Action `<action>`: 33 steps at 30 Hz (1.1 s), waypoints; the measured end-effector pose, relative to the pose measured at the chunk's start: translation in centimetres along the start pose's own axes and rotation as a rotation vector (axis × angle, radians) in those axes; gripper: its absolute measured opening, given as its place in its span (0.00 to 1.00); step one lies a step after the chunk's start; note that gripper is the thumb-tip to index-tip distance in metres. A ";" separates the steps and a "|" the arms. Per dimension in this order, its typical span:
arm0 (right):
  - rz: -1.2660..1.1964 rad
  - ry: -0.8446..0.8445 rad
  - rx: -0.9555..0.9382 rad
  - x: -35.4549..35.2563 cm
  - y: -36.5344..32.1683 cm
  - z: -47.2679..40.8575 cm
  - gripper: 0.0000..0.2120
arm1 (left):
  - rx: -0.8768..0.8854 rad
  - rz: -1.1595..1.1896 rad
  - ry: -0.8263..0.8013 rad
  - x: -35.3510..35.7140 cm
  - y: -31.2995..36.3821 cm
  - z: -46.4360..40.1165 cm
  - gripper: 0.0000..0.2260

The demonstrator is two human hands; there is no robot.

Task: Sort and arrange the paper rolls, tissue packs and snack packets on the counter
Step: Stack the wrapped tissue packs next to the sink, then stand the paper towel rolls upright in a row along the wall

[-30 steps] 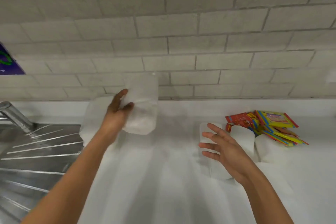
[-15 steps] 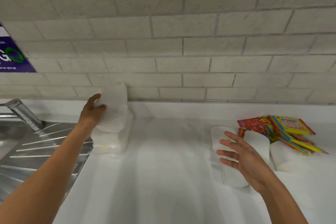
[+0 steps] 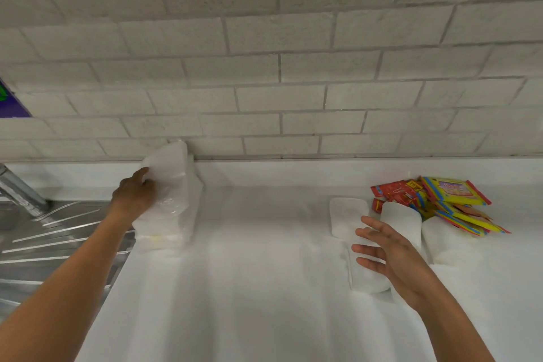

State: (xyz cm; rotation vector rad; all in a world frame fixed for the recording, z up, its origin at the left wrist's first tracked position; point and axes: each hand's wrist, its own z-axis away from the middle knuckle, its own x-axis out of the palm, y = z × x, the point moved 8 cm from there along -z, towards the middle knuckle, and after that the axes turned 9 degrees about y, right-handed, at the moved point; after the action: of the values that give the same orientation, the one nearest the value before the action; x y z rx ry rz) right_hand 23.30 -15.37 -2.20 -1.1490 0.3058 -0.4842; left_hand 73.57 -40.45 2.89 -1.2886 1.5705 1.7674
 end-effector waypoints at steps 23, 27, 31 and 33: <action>0.229 0.211 -0.216 -3.0 -3.0 -5.9 0.15 | 0.586 0.248 0.079 0.8 19.0 15.5 0.19; 0.454 0.167 -0.162 -1.0 -2.9 -9.7 0.25 | 0.599 0.259 0.029 2.8 19.6 17.6 0.19; 0.599 0.109 -0.067 0.2 -1.5 -12.6 0.35 | 0.587 0.271 -0.033 4.6 19.7 19.6 0.20; 0.648 0.111 -0.046 0.4 -0.8 -13.7 0.37 | 0.585 0.280 -0.054 5.4 19.5 20.4 0.20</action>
State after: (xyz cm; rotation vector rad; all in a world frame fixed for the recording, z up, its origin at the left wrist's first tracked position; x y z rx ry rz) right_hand 17.02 -26.68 -6.77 -0.9991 0.7568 0.0323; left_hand 48.13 -27.70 6.79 -0.7614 2.1023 1.3077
